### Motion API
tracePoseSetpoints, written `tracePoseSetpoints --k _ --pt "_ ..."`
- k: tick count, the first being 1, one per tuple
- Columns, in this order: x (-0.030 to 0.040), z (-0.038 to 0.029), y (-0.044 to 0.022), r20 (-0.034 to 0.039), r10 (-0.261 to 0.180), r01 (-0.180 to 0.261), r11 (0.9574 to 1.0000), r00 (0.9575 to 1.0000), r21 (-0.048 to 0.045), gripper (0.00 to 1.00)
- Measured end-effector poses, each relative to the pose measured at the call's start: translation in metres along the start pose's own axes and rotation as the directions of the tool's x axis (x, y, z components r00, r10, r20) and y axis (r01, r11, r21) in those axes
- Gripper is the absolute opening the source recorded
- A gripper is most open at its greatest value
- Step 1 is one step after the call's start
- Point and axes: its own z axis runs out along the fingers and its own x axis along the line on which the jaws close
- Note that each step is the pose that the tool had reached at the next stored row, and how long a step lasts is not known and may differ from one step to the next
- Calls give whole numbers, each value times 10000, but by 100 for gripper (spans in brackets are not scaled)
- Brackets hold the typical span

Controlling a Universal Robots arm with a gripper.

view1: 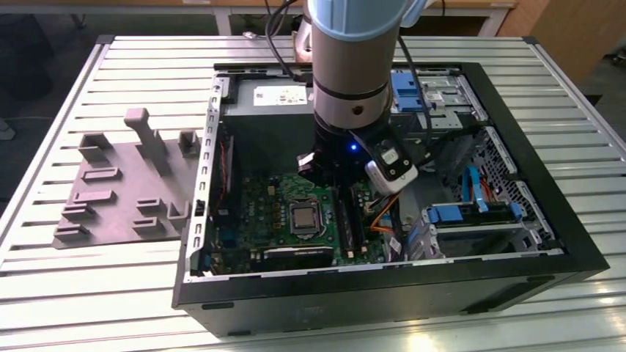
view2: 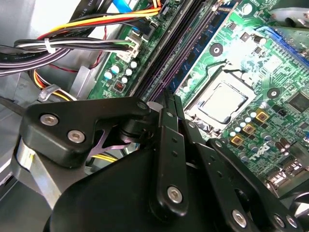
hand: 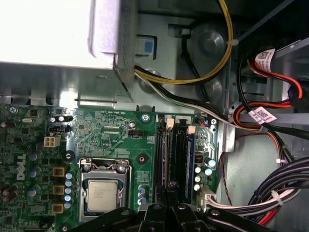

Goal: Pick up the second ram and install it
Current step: 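Insert the second ram into the second slot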

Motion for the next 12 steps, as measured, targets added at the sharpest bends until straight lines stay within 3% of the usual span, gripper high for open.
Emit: tracePoseSetpoints --k 12 --pt "-1 14 0 -9 0 0 10000 10000 -3 12"
